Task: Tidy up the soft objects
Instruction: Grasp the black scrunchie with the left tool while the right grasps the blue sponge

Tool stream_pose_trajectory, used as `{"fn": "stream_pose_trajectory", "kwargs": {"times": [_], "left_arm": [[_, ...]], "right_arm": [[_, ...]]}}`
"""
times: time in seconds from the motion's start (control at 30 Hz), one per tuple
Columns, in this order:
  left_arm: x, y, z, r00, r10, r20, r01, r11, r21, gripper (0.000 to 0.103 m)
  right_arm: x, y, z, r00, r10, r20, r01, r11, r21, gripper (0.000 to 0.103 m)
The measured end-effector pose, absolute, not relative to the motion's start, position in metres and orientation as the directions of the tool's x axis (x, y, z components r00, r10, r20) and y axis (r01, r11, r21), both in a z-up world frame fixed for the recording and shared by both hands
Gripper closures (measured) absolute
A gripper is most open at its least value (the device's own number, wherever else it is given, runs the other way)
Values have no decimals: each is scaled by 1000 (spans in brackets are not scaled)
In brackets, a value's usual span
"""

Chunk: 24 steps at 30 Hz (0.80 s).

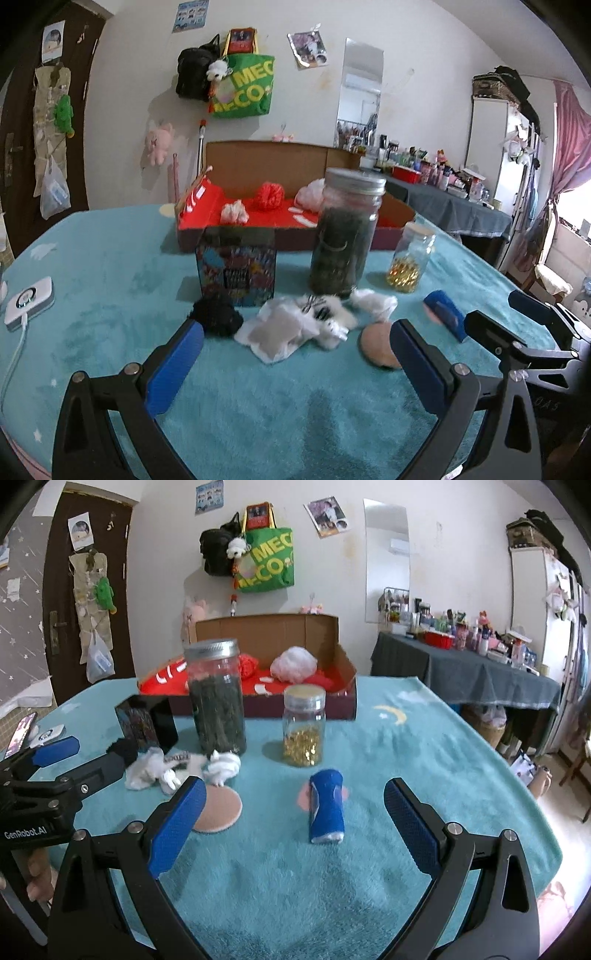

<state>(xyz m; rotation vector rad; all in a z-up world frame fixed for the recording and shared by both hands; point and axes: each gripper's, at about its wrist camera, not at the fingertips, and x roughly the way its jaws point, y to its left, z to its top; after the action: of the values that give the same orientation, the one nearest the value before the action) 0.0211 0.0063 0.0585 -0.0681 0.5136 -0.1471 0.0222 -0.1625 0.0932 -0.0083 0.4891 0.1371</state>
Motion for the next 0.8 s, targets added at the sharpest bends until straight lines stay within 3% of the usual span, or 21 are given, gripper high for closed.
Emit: {"fn": "stream_pose_trajectory", "kwargs": {"times": [0.8], "left_arm": [[35, 13, 34, 807, -124, -577, 89, 992, -89, 0]], "right_arm": [[35, -165, 58, 812, 141, -567, -123, 990, 70, 4]]}}
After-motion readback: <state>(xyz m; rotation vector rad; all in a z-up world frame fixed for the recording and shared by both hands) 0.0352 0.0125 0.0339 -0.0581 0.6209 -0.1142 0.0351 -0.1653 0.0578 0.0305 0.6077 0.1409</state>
